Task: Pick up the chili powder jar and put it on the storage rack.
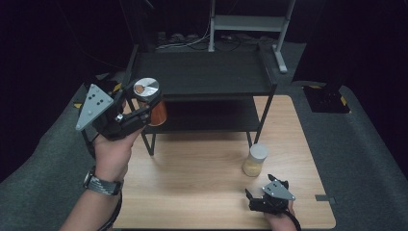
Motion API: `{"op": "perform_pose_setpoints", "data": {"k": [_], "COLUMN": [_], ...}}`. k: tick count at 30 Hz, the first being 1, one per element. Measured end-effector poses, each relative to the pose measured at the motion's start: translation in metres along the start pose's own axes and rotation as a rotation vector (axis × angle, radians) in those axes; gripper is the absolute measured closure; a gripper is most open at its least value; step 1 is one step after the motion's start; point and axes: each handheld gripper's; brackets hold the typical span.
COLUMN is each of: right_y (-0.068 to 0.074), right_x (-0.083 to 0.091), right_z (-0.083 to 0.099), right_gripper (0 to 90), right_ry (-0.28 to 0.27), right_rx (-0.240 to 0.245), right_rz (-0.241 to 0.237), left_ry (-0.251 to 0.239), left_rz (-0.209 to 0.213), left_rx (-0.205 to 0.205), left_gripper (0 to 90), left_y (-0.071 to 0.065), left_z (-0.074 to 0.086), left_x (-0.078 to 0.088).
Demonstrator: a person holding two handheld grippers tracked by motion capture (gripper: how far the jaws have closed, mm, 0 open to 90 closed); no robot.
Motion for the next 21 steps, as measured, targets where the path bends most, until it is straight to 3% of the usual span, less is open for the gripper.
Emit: {"op": "perform_pose_setpoints", "data": {"k": [9,16,21], "right_y": [0.000,0.000,-0.001], "right_x": [0.000,0.000,0.001], "right_z": [0.000,0.001,0.001], "right_gripper": [0.0,0.0,0.0], "right_ry": [-0.001,-0.004,-0.004], "right_rx": [-0.002,-0.001,-0.006], "right_rz": [-0.002,-0.002,-0.004], "left_ry": [-0.013,-0.029,-0.035], "left_rz": [-0.022,-0.039,-0.063], "left_rx": [-0.011,0.014,-0.018], "left_gripper": [34.7,34.6,34.6], "left_y": [-0.006,-0.006,-0.010], "left_z": [-0.007,-0.007,-0.007], "left_x": [-0.031,-0.054,-0.069]}}
Point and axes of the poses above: each handheld gripper's, and its own axes: x roughly backward along the jaws, z roughly out of its underside, y roughly to its left, and after that the axes turned 5 degrees about -z, right-handed
